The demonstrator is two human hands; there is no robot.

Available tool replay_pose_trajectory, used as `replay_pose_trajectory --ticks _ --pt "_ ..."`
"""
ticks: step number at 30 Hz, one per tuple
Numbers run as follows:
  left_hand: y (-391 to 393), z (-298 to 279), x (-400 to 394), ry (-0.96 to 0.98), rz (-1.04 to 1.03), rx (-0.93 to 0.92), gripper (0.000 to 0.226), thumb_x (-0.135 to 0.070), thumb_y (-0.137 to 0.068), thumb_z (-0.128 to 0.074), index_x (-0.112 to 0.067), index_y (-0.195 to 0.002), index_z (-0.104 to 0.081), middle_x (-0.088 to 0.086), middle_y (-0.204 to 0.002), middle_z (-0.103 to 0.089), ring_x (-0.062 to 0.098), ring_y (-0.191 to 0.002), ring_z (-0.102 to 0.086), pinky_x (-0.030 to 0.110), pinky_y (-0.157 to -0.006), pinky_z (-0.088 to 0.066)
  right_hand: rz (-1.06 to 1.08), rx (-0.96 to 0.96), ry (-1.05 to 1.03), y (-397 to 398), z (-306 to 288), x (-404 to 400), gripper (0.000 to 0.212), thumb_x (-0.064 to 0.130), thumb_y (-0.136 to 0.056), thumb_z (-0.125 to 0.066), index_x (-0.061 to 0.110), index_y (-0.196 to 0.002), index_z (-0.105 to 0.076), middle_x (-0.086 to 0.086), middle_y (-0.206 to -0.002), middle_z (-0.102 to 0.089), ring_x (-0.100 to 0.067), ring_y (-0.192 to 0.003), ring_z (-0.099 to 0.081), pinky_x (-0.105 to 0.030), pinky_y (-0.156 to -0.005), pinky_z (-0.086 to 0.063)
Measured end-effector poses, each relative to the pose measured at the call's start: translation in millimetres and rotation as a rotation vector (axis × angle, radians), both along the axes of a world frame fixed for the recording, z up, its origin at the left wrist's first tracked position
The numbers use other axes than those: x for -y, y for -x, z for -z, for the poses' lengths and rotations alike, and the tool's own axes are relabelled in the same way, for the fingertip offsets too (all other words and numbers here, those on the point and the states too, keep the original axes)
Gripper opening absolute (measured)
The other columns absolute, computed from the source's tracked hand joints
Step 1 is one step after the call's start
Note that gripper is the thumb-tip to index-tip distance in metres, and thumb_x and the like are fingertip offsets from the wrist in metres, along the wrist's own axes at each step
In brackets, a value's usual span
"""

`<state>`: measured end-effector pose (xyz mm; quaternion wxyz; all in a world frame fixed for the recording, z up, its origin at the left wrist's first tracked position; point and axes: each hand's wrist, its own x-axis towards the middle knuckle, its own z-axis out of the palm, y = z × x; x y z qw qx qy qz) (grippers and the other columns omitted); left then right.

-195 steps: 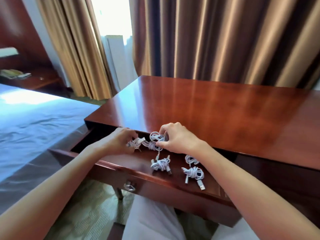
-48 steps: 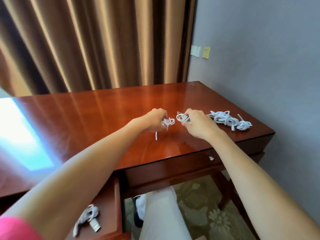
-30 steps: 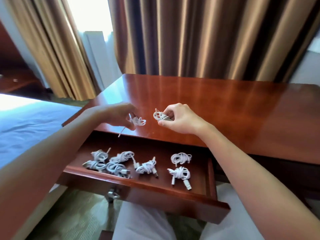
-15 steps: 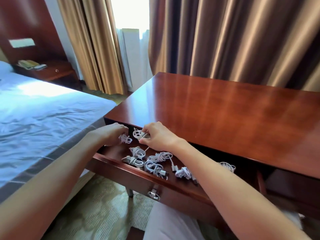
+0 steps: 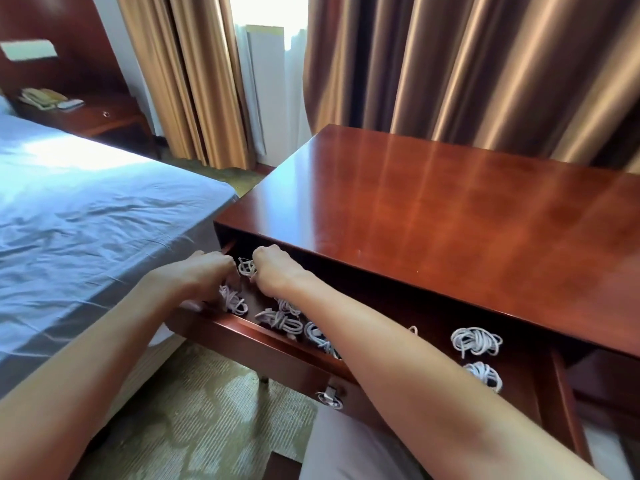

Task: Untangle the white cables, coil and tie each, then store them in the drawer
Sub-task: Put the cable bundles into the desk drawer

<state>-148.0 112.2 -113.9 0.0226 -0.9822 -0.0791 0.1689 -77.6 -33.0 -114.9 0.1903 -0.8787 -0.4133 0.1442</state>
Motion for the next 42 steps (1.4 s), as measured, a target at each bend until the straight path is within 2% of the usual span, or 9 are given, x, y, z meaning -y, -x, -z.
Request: replay_pose_trajectory --ticks 4,7,13,19,22,26,30,36,42 --pt "4.3 -2.9 -2.9 0.151 -0.005 0.066 0.036 -0.025 -0.070 -0.088 -0.030 -0.103 -0.077 -0.008 -0.086 -0.062 0.012 -0.085 -0.060 0.023 -0.071 -0.044 -0.007 0.020 0.022 4.0 8.9 -14.5 0.007 0.010 -0.093 -0.066 0.010 -0.095 -0.059 -0.016 -0.115 -0.062 -0.037 -0.105 -0.063 -0.036 -0.071 -0.045" --pt "9.0 -5.7 -6.7 0.196 0.039 0.138 0.028 -0.028 -0.072 -0.088 -0.028 -0.099 -0.078 -0.011 -0.082 -0.065 0.007 -0.077 -0.057 0.014 -0.066 -0.041 -0.009 0.052 0.003 8.5 15.0 -20.6 0.014 0.007 -0.095 -0.061 0.006 -0.108 -0.065 -0.017 -0.118 -0.063 -0.037 -0.113 -0.059 -0.039 -0.079 -0.047" --pt "8.7 -10.1 -8.5 0.189 0.115 0.256 0.011 -0.026 -0.084 -0.079 -0.022 -0.095 -0.078 -0.015 -0.080 -0.063 0.002 -0.070 -0.053 0.006 -0.064 -0.033 -0.055 0.069 -0.012 11.4 8.3 -4.6 0.025 0.017 -0.097 -0.063 0.003 -0.118 -0.059 -0.017 -0.121 -0.059 -0.037 -0.118 -0.055 -0.044 -0.090 -0.052" --pt "-6.2 -20.4 24.5 0.242 0.165 0.248 0.009 -0.009 -0.084 -0.071 -0.015 -0.084 -0.078 -0.011 -0.074 -0.063 -0.008 -0.068 -0.057 0.006 -0.062 -0.037 -0.069 0.109 0.019 7.8 -11.8 40.4 0.017 0.018 -0.096 -0.062 0.010 -0.111 -0.062 -0.014 -0.115 -0.061 -0.035 -0.103 -0.063 -0.036 -0.071 -0.045" --pt "-16.3 -23.8 45.8 0.236 0.209 0.250 0.008 -0.011 -0.084 -0.073 -0.016 -0.086 -0.078 -0.012 -0.074 -0.064 -0.007 -0.063 -0.055 0.005 -0.061 -0.037 -0.092 0.101 0.035 1.7 -22.1 76.9 0.015 0.020 -0.096 -0.062 0.013 -0.108 -0.065 -0.012 -0.117 -0.064 -0.034 -0.107 -0.062 -0.039 -0.082 -0.052" --pt "-30.0 -33.4 87.7 0.251 0.293 0.260 0.006 -0.019 -0.087 -0.073 -0.014 -0.087 -0.076 -0.005 -0.078 -0.069 0.014 -0.073 -0.064 0.016 -0.063 -0.042 -0.076 0.116 0.071 -10.8 -39.5 149.6 0.023 0.021 -0.094 -0.065 0.015 -0.116 -0.067 -0.008 -0.118 -0.067 -0.026 -0.108 -0.061 -0.036 -0.094 -0.050" --pt "-44.6 -38.4 143.6 0.300 0.379 0.250 0.013 -0.024 -0.092 -0.070 -0.014 -0.091 -0.077 0.001 -0.081 -0.074 0.014 -0.072 -0.064 0.021 -0.067 -0.046 0.016 0.078 0.170 -21.1 -52.6 228.2 0.025 0.016 -0.095 -0.067 0.015 -0.119 -0.069 -0.003 -0.112 -0.071 -0.019 -0.103 -0.065 -0.030 -0.094 -0.050" --pt "-55.3 -38.1 235.0 0.320 0.510 0.111 0.028 -0.031 -0.090 -0.072 -0.012 -0.110 -0.073 0.004 -0.101 -0.074 0.020 -0.093 -0.066 0.022 -0.076 -0.045 0.101 0.083 0.355 -21.0 -41.2 304.7 0.040 0.014 -0.102 -0.056 0.019 -0.142 -0.056 -0.006 -0.142 -0.057 -0.024 -0.130 -0.054 -0.035 -0.109 -0.042" --pt "-54.6 -20.5 293.5 0.271 0.631 0.090 0.049 -0.046 -0.080 -0.077 -0.017 -0.119 -0.068 0.005 -0.112 -0.066 0.024 -0.106 -0.060 0.039 -0.091 -0.048 0.135 0.146 0.428 -20.8 -12.0 330.3 0.053 0.004 -0.098 -0.050 0.029 -0.145 -0.047 -0.007 -0.135 -0.055 -0.028 -0.125 -0.055 -0.043 -0.101 -0.047"
